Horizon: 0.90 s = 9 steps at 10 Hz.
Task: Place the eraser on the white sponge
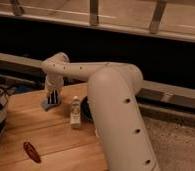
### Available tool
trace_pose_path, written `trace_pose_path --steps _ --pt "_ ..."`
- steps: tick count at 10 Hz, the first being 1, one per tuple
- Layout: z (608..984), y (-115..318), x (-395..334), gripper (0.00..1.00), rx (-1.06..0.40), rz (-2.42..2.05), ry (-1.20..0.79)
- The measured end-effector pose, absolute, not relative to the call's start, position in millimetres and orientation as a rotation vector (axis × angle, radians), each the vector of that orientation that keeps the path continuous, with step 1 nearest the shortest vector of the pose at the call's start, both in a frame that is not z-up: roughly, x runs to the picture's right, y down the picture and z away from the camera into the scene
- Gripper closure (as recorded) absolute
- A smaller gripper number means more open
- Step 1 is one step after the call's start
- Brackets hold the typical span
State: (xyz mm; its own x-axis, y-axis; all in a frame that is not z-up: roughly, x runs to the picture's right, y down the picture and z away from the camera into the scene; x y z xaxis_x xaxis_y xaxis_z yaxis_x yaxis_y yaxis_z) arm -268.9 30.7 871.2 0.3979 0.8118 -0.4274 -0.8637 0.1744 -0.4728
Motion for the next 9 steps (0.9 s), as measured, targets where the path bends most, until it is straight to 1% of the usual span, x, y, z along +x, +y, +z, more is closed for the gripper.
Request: trace_pose_path --steps 1,3,4,5,6,8,9 --pt "878.6 38.6 -284.4 0.93 -0.748 1.171 0.089" --pt "879.7 41.7 -293.3 0.93 -0.742 1.179 0.085" --pt "877.5 34.6 -282.2 0.89 -0.726 1.187 0.09" --pt "873.8 33.3 -279.4 0.82 -0.729 1.19 0.094" --pt "872.2 32.3 -276.9 0.73 -0.73 1.195 0.097" --pt "879.1 42.8 -278.1 0.51 -0.727 1.199 0.101" --pt "883.8 47.0 -278.2 0.43 -0.729 1.206 0.104"
